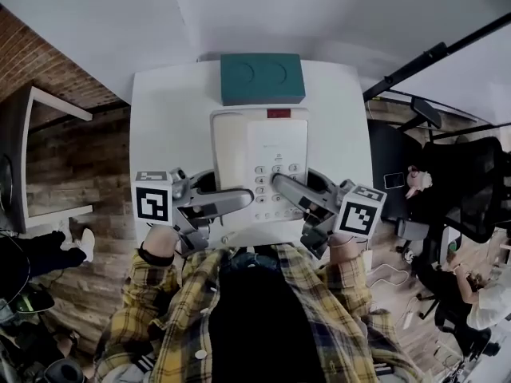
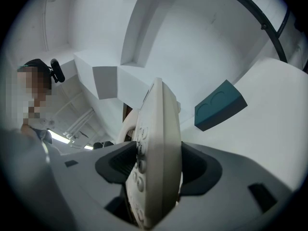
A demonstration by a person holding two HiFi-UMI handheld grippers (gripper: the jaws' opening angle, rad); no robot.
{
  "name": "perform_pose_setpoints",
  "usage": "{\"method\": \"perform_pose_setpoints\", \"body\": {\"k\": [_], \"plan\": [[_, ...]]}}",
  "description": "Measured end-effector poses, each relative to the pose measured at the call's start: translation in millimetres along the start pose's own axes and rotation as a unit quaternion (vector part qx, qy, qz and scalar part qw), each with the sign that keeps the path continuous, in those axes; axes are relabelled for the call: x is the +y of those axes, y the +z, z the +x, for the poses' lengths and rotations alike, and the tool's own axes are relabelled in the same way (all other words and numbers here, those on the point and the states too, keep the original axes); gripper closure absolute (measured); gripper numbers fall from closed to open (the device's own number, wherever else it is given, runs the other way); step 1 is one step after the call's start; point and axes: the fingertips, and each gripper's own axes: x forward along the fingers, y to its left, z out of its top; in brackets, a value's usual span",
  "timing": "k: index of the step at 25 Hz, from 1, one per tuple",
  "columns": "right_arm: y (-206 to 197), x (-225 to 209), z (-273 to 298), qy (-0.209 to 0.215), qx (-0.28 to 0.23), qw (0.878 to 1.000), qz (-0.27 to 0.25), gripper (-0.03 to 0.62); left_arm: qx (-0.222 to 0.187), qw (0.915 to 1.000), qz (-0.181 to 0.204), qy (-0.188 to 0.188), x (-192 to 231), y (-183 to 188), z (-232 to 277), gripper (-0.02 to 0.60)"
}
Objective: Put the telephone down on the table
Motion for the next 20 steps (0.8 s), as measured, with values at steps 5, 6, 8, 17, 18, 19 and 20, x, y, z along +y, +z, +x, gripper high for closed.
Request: {"method": "perform_pose_setpoints", "body": {"k": [5,6,8,17,18,19,20], "plan": [[0,3,-3,0.007,0.012,1.000,-0.005,0.336,-0.009,0.9999,0.007,0.002,-4,-2,1,0.184],[1,4,-2,0.007,0.014,1.000,-0.008,0.336,-0.012,0.9999,0.006,0.002,-4,-2,0,0.184],[1,3,0,0.008,0.017,1.000,-0.009,0.336,-0.018,0.9998,0.005,0.003,-3,-2,-1,0.184],[-7,-9,-1,0.006,0.035,0.999,0.005,0.336,-0.020,0.9997,0.000,0.013,7,-10,1,0.184],[-8,-10,-1,0.005,0.037,0.999,0.007,0.336,-0.020,0.9997,-0.003,0.014,9,-11,1,0.184],[-9,-11,0,0.005,0.039,0.999,0.007,0.336,-0.020,0.9997,-0.005,0.016,10,-12,1,0.184],[-10,-12,1,0.006,0.042,0.999,0.005,0.336,-0.020,0.9996,-0.006,0.018,12,-13,0,0.184]]}}
